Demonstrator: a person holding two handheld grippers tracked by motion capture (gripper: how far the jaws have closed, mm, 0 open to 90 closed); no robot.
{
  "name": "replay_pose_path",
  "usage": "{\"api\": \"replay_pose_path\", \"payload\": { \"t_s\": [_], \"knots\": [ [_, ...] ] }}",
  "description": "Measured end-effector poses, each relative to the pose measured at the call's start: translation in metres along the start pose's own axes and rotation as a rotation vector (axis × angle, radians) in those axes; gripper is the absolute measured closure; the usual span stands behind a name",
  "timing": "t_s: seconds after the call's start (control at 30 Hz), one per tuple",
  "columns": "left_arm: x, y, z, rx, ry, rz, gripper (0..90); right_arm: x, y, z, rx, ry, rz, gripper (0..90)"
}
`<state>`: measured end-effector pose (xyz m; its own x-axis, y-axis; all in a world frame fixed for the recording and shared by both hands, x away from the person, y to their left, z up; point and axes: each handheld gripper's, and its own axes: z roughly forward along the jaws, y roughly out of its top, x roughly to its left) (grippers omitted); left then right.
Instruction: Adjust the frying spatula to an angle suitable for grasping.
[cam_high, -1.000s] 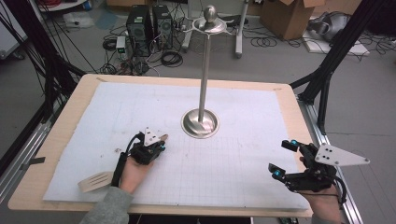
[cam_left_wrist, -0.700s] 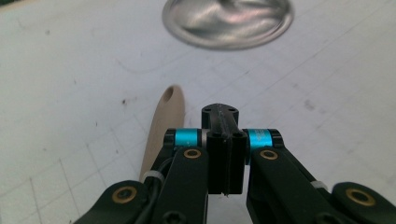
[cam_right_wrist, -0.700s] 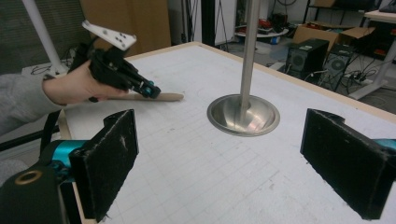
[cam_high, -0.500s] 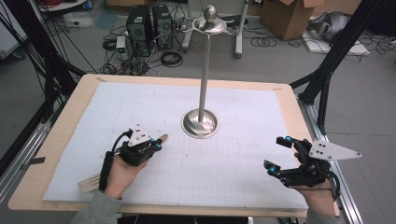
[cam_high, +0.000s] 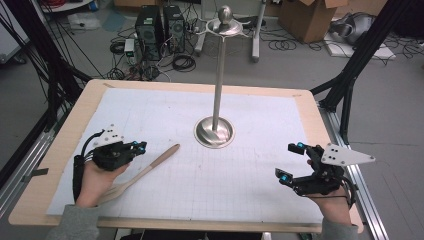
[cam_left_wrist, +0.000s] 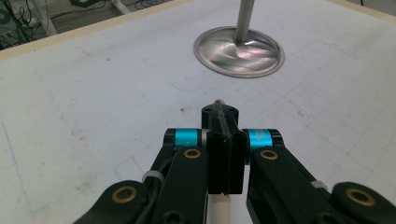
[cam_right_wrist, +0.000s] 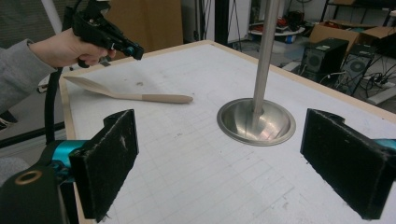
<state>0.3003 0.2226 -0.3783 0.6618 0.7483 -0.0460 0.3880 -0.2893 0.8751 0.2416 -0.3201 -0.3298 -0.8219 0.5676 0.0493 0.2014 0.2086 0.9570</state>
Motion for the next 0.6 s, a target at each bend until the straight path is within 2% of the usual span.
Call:
{"api": "replay_pose_path", "payload": {
  "t_s": [0.13,0.33,0.4,0.5,0.6],
  "knots": [
    [0.011,-0.010,0.004,0.045,0.003,-0.016,89.8,-0.001,0.000,0.001,0.000,0.005,-0.006,10.2],
    [0.023,-0.016,0.004,0.053,-0.006,-0.021,89.7,-0.002,0.000,0.002,0.000,0.003,-0.006,10.2],
    [0.026,-0.020,0.004,0.070,-0.005,-0.026,89.7,-0.001,0.000,0.001,0.001,0.002,0.000,10.2],
    [0.028,-0.025,0.006,0.082,-0.008,-0.040,89.7,-0.001,0.000,0.002,0.000,0.003,-0.003,10.2],
    [0.025,-0.026,0.010,0.117,-0.023,-0.028,89.7,-0.001,0.000,0.003,0.001,0.004,-0.007,10.2]
  ]
}}
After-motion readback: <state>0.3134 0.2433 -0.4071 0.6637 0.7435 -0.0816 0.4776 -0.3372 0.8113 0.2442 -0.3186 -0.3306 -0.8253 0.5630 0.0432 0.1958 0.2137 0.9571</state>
